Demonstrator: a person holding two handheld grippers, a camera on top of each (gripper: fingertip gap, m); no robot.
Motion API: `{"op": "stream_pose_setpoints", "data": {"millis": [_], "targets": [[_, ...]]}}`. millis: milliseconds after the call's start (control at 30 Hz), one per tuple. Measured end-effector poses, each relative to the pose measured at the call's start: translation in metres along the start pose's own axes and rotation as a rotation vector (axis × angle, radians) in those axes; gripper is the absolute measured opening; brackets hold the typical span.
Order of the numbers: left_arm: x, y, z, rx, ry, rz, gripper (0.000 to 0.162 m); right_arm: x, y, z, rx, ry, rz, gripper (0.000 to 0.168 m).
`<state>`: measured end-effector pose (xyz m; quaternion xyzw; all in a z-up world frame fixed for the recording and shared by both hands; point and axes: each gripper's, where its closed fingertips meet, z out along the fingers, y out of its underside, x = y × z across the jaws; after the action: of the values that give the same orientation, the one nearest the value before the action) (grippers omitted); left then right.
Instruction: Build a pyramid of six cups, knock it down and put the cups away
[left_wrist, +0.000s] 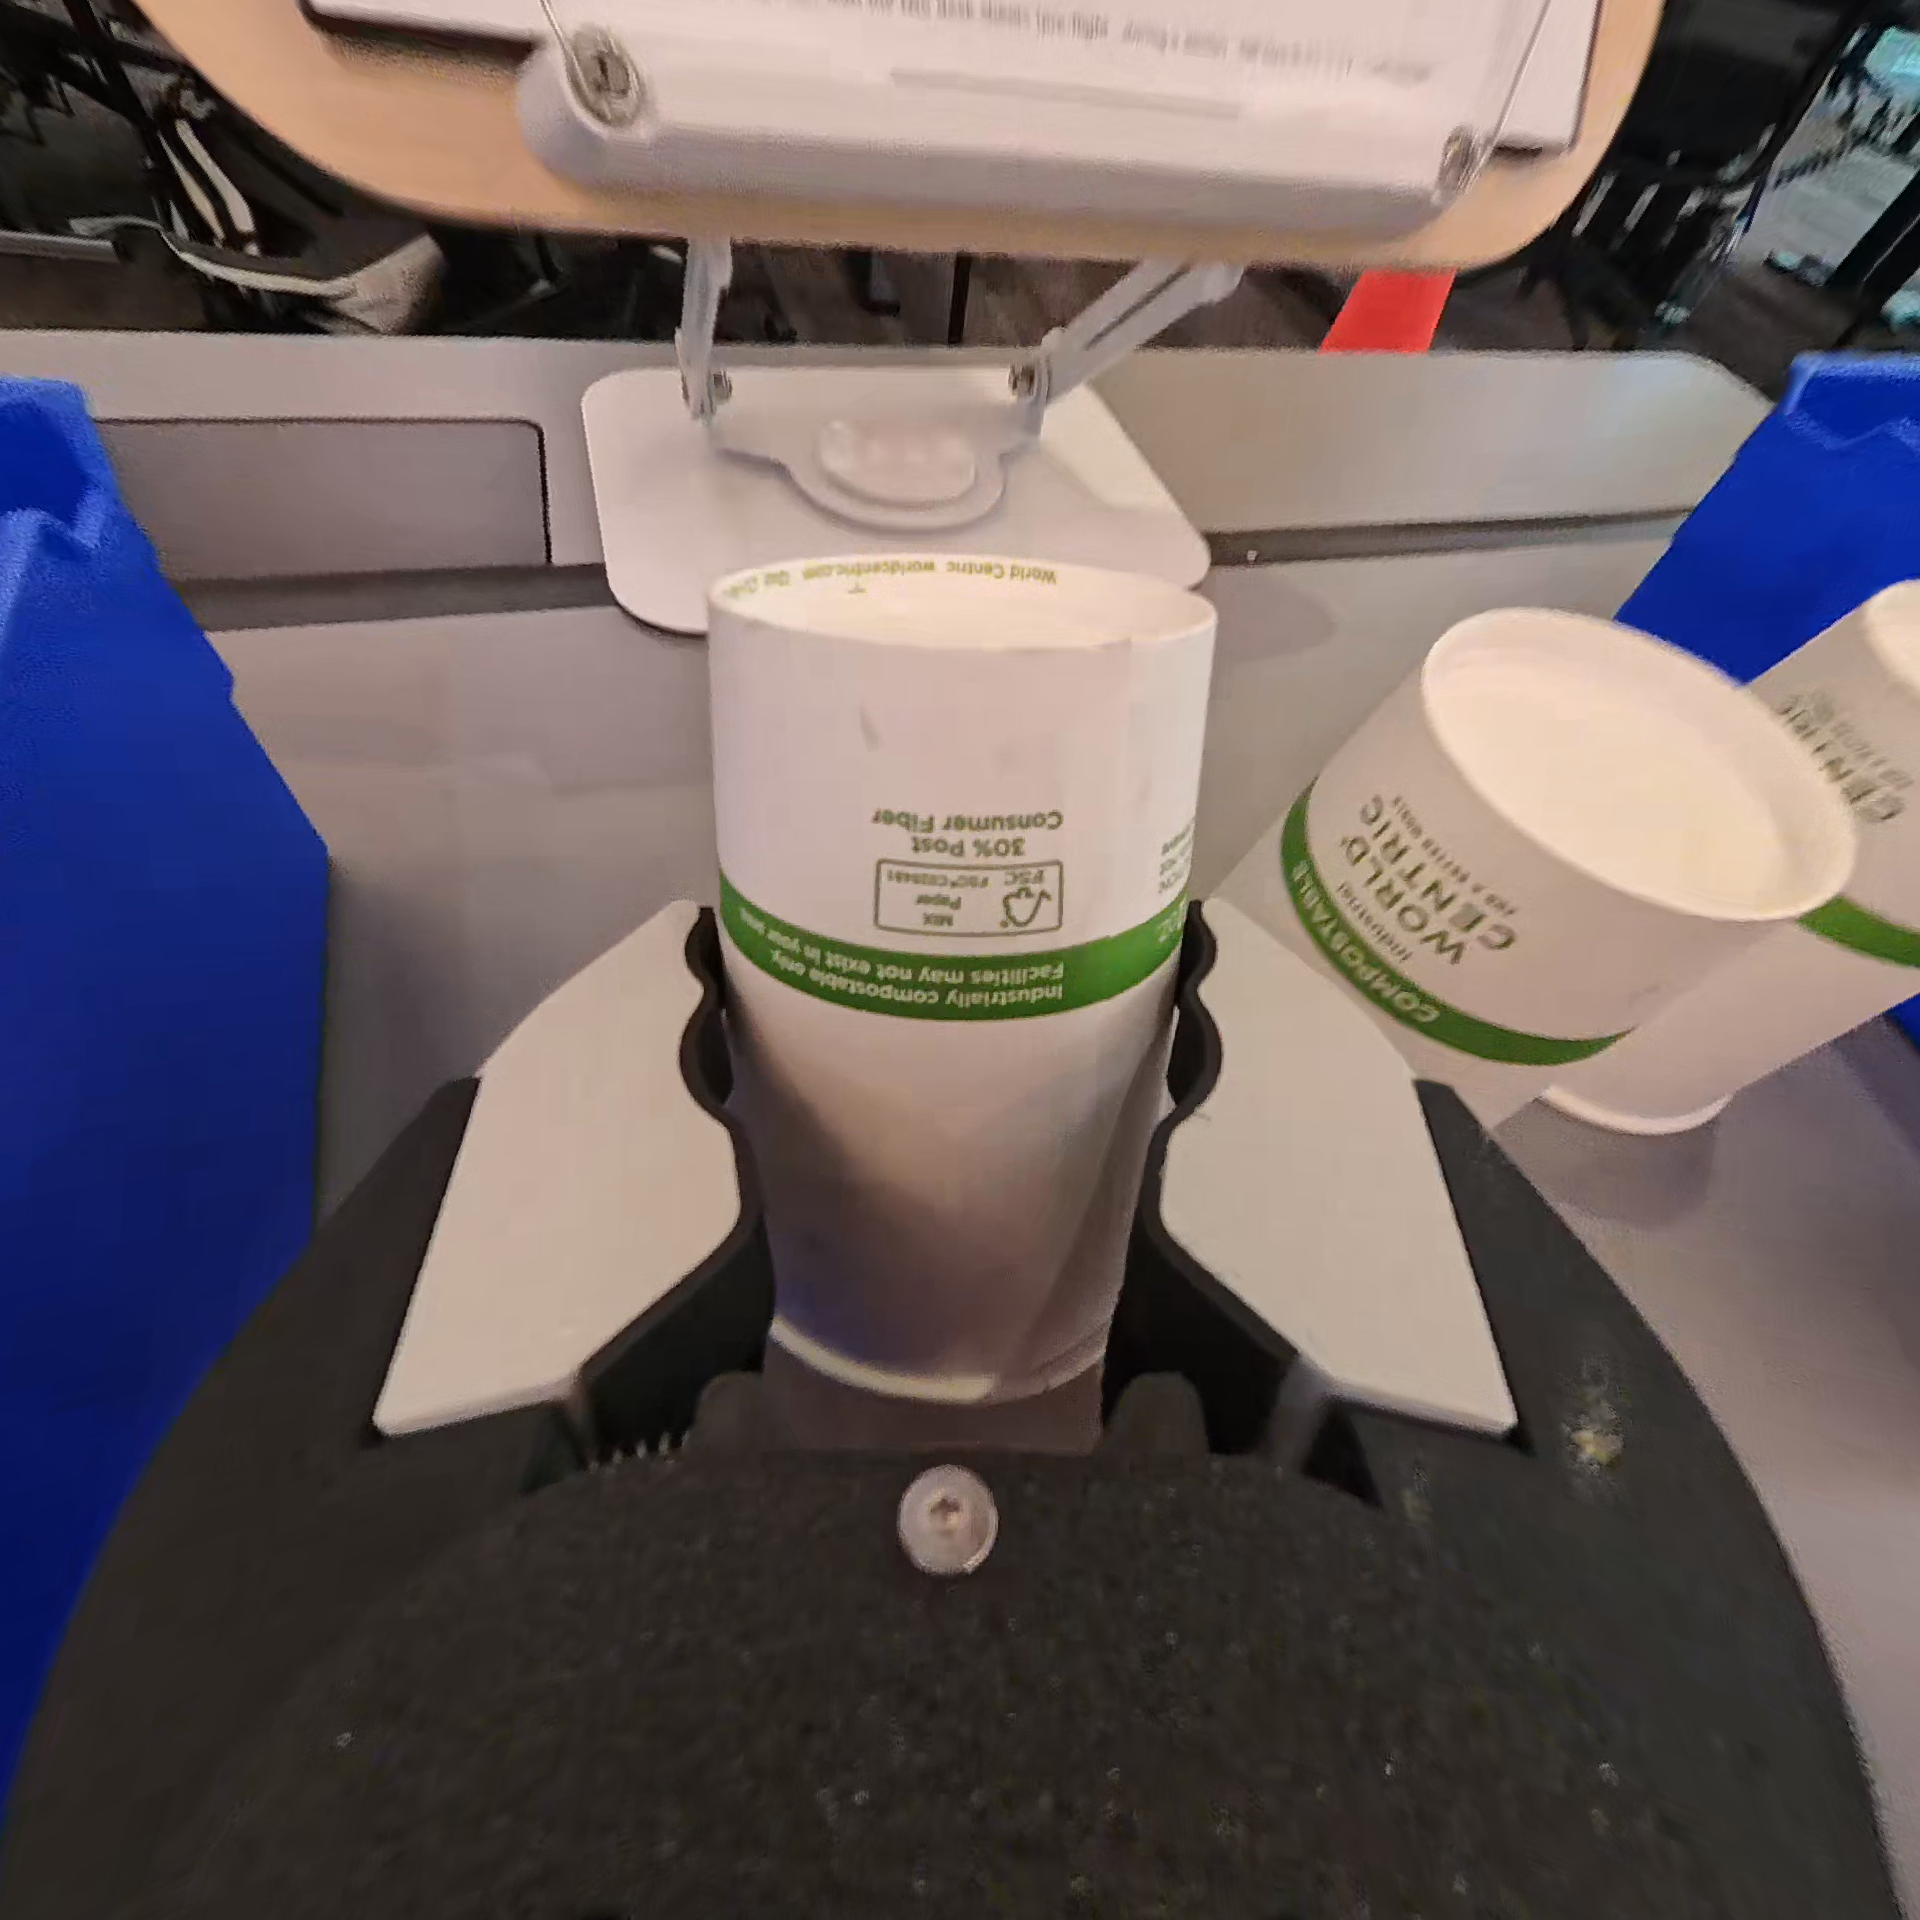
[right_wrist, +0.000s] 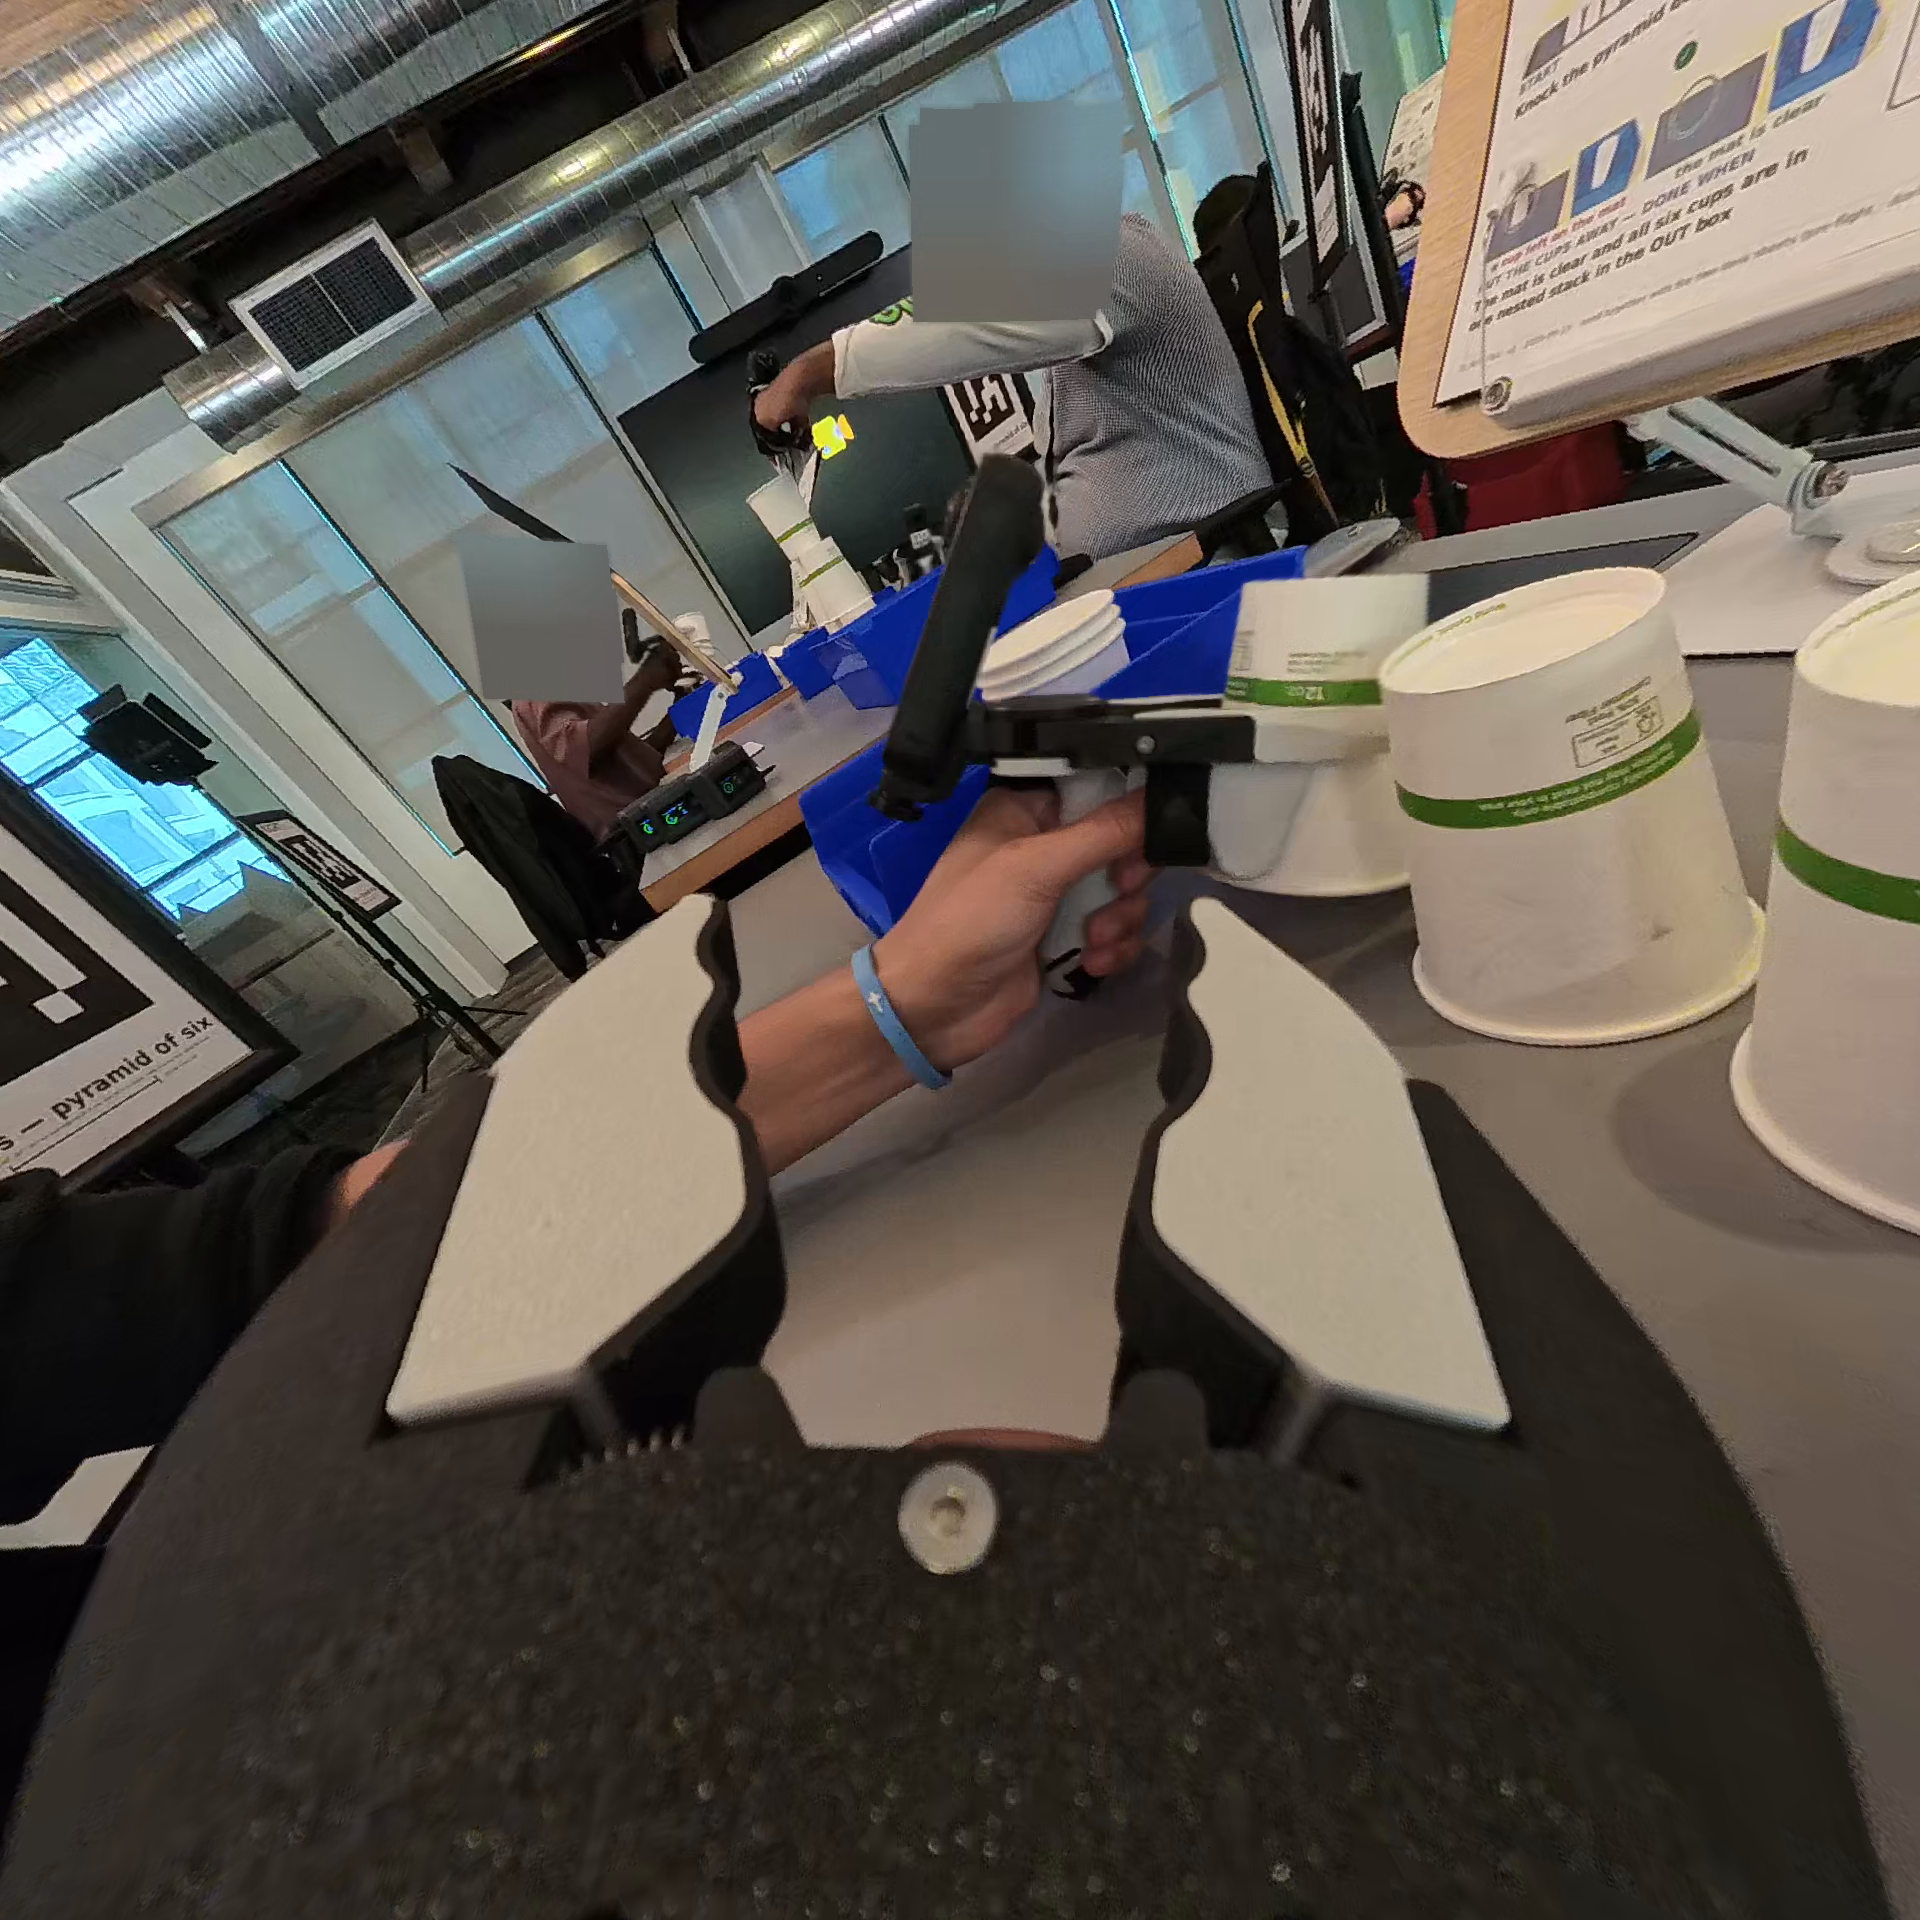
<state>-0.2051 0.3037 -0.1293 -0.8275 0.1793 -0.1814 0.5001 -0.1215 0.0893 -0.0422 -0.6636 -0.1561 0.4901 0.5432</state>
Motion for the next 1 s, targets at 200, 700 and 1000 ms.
{"op": "stream_pose_setpoints", "data": {"millis": [200, 700, 1000], "targets": [[-0.007, 0.017, 0.003, -0.084, -0.045, 0.077, 0.083, -0.001, 0.002, 0.001, -0.01, -0.004, 0.002, 0.077], [0.027, -0.03, -0.075, 0.06, 0.029, 0.166, 0.104, 0.001, 0.031, -0.012, -0.104, 0.133, -0.103, 0.08], [-0.063, -0.135, -0.182, -0.031, 0.042, 0.534, 0.04, -0.018, 0.032, -0.033, -0.031, 0.19, -0.098, 0.073]]}}
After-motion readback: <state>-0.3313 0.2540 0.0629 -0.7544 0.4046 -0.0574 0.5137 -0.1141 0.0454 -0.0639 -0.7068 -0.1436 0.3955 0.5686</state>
